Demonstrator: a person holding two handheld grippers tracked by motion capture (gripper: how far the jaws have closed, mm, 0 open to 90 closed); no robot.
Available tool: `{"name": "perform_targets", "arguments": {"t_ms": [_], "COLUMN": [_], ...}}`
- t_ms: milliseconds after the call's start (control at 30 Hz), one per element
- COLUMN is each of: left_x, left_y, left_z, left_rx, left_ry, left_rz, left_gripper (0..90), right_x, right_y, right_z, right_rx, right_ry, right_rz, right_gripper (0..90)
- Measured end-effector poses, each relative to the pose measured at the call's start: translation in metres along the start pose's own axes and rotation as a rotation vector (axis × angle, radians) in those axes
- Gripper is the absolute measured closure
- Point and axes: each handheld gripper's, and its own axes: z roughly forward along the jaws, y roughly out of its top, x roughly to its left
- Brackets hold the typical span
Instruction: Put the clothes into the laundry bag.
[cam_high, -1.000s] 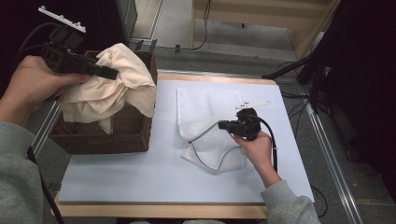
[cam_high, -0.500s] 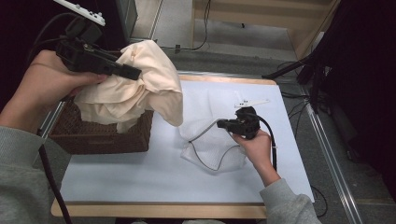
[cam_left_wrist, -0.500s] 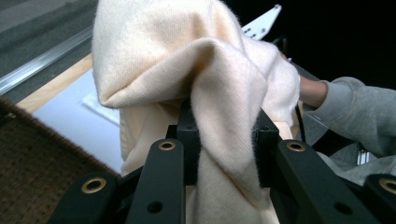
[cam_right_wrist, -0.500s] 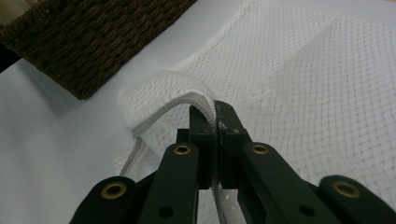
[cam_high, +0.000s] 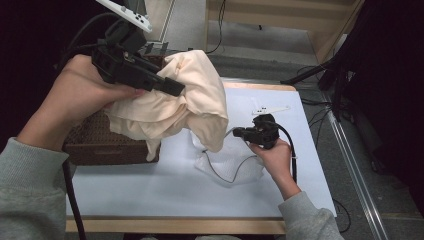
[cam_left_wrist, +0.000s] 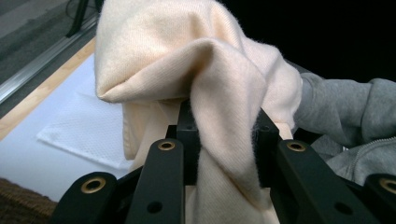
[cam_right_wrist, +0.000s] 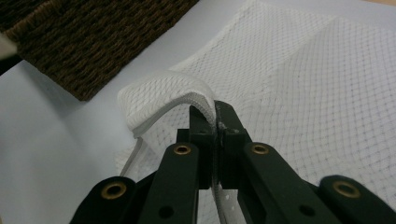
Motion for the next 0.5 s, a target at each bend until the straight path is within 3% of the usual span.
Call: {"name": "perform_targets", "arguments": {"t_ms": [200, 500], "left_x": [-0.004, -0.011], "left_y": [-0.015, -0.052], "left_z": [0.018, 0.056], "left_rx": [-0.005, -0.01], "left_ry": [-0.033, -0.072], "left_rz": [0.002, -0.025], "left_gripper": [72.3, 72.2], "right_x": [0.0, 0.001], "right_y": [0.0, 0.0], "right_z": [-0.001, 0.001], "right_rx": [0.0, 0.006], "right_ry": [-0.001, -0.002], "right_rz": [0.002, 0.002], "right_gripper": [88.0, 88.0]}}
